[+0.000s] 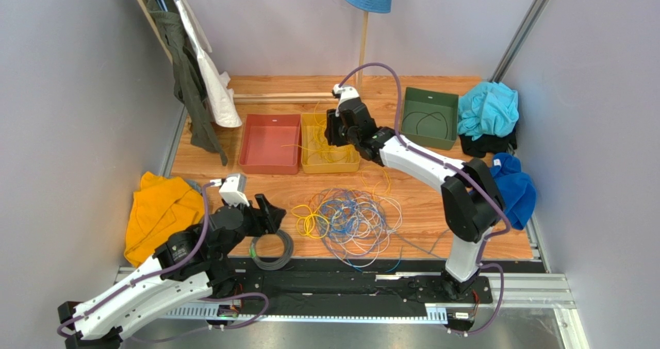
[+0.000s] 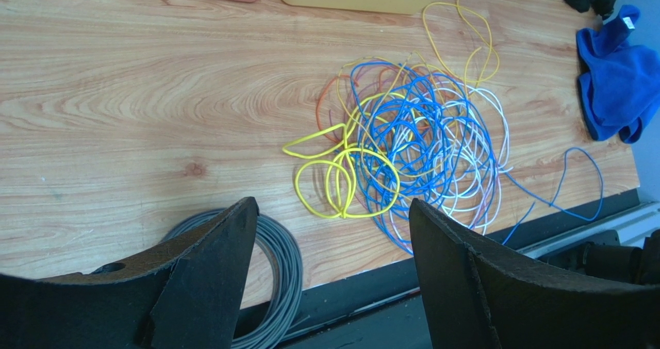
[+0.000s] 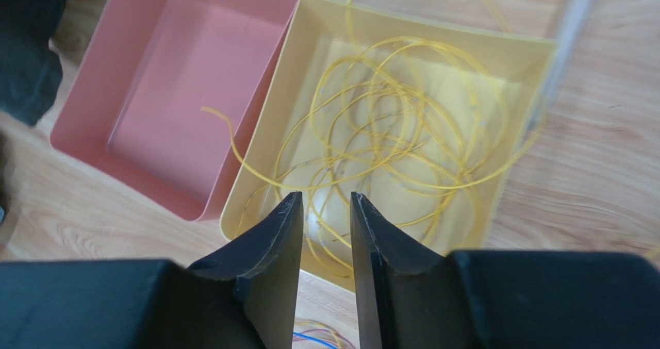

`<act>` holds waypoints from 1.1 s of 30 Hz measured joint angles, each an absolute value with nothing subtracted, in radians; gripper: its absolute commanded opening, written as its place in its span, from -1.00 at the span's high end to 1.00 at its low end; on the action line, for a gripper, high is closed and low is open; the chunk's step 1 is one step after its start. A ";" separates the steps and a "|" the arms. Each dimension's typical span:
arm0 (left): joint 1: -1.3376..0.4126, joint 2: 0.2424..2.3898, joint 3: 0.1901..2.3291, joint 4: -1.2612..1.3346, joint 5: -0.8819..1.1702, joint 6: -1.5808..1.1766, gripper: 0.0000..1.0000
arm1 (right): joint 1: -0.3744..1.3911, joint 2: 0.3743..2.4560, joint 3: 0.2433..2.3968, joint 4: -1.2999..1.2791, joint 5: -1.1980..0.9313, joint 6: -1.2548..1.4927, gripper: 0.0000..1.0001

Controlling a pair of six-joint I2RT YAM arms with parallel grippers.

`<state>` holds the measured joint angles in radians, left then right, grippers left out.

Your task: Untangle the cables

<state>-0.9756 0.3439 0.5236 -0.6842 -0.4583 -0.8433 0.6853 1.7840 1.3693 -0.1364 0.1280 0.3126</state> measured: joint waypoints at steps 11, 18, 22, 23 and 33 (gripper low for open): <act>-0.976 0.344 0.496 -0.677 -0.446 -0.845 -0.62 | 0.740 1.972 1.448 -0.107 -0.039 0.373 0.13; -0.976 0.339 0.462 -0.670 -0.434 -0.847 -0.62 | 0.744 1.990 1.475 -0.120 -0.027 0.353 0.08; -0.976 0.339 0.460 -0.670 -0.427 -0.849 -0.62 | 0.749 2.050 1.554 -0.140 0.021 0.311 0.12; -0.976 0.339 0.460 -0.670 -0.427 -0.850 -0.62 | 0.750 2.065 1.567 -0.145 0.037 0.299 0.12; -0.976 0.331 0.442 -0.667 -0.420 -0.855 -0.62 | 0.751 2.165 1.595 -0.227 0.158 0.224 0.74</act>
<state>-0.9756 0.3313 0.4419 -0.6666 -0.4198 -0.8551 0.7509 2.1654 1.5948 -0.2272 0.1577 0.2237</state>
